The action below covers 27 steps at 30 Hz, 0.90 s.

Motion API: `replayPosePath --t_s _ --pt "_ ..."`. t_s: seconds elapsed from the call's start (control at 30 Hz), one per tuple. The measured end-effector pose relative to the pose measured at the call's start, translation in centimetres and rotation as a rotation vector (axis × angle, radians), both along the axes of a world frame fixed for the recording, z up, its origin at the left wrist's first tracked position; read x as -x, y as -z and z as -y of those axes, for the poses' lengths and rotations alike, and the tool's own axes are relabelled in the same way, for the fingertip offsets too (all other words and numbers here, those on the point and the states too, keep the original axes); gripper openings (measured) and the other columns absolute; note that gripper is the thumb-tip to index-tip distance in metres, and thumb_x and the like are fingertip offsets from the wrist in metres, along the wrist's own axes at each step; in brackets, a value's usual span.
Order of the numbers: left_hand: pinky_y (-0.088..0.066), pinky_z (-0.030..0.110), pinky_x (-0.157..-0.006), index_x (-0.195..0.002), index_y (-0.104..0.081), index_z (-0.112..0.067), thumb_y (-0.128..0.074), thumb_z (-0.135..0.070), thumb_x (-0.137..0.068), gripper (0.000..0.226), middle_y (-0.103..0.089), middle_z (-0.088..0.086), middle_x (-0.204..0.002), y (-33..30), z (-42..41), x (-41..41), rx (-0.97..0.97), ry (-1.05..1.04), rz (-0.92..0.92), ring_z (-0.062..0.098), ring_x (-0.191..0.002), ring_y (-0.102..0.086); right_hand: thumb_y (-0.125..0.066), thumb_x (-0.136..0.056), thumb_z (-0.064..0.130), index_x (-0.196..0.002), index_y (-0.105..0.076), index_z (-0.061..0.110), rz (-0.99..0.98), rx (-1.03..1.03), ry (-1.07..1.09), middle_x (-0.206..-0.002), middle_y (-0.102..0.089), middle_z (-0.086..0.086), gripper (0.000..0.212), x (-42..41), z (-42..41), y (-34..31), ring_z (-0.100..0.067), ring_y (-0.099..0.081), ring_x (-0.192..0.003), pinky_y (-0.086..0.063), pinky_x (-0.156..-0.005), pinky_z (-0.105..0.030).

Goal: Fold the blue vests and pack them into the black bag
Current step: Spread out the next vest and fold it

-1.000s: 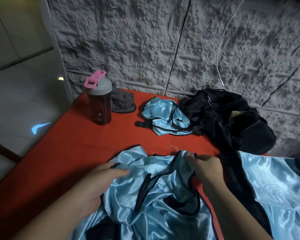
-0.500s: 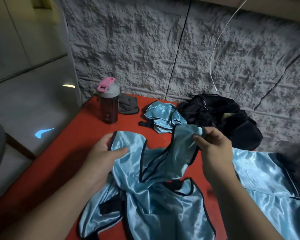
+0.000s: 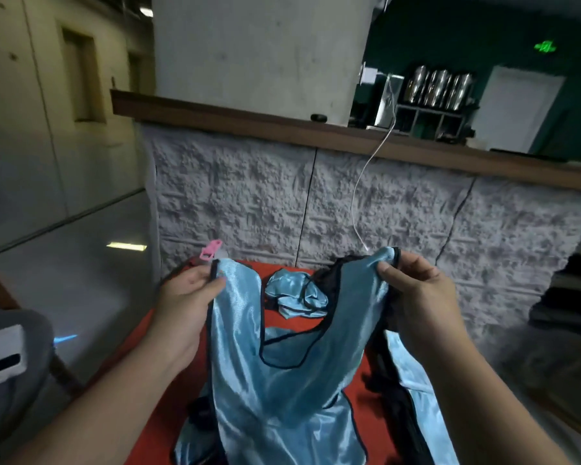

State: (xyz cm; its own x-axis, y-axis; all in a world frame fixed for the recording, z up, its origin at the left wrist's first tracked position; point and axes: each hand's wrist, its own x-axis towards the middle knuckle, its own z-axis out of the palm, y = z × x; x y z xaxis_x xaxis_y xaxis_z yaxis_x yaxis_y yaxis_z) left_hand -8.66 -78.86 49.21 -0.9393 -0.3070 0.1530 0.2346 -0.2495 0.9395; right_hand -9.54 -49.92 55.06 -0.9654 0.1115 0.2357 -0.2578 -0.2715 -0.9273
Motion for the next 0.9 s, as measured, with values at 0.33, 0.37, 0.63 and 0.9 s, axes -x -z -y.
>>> replayPosePath --t_s 0.33,0.37,0.63,0.9 --pt "-0.06 0.034 -0.074 -0.109 -0.064 -0.013 -0.058 0.011 -0.092 0.03 -0.076 0.009 -0.097 -10.1 0.3 -5.5 0.01 0.03 -0.244 0.022 -0.085 -0.073 -0.067 -0.089 -0.003 -0.099 -0.075 0.012 -0.203 0.052 0.081 -0.087 -0.075 -0.009 0.019 -6.9 -2.1 -9.6 -0.022 -0.07 -0.071 -0.058 -0.059 -0.032" --pt "-0.059 0.035 -0.075 -0.109 -0.063 -0.013 -0.057 0.011 -0.093 0.03 -0.076 0.01 -0.097 -11.0 0.6 -5.7 0.014 0.04 -0.26 0.023 -0.084 -0.072 -0.067 -0.089 -0.005 -0.099 -0.075 0.013 -0.215 0.062 0.08 -0.089 -0.075 -0.008 0.022 -7.1 -2.5 -10.6 -0.022 -0.071 -0.072 -0.058 -0.059 -0.032" --pt "-0.058 0.034 -0.065 -0.104 -0.062 -0.014 -0.049 0.019 -0.091 0.037 -0.071 0.013 -0.093 -14.9 2.5 -4.7 -0.116 0.066 -0.265 0.022 -0.075 -0.073 -0.067 -0.084 -0.01 -0.109 -0.072 0.008 -0.156 0.171 0.081 -0.097 -0.076 -0.012 0.032 -5.7 -4.2 -12.7 -0.025 -0.072 -0.076 -0.059 -0.066 -0.035" --pt "-0.054 0.038 -0.073 -0.1 -0.063 -0.015 -0.049 0.021 -0.088 0.041 -0.07 0.013 -0.094 -9.2 3.8 1.2 -0.124 -0.011 -0.092 0.023 -0.075 -0.072 -0.051 -0.092 -0.012 -0.097 -0.061 0.012 0.004 0.264 0.043 -0.083 -0.065 -0.01 0.026 -0.3 -4.7 -5.7 -0.022 -0.063 -0.07 -0.053 -0.069 -0.038"
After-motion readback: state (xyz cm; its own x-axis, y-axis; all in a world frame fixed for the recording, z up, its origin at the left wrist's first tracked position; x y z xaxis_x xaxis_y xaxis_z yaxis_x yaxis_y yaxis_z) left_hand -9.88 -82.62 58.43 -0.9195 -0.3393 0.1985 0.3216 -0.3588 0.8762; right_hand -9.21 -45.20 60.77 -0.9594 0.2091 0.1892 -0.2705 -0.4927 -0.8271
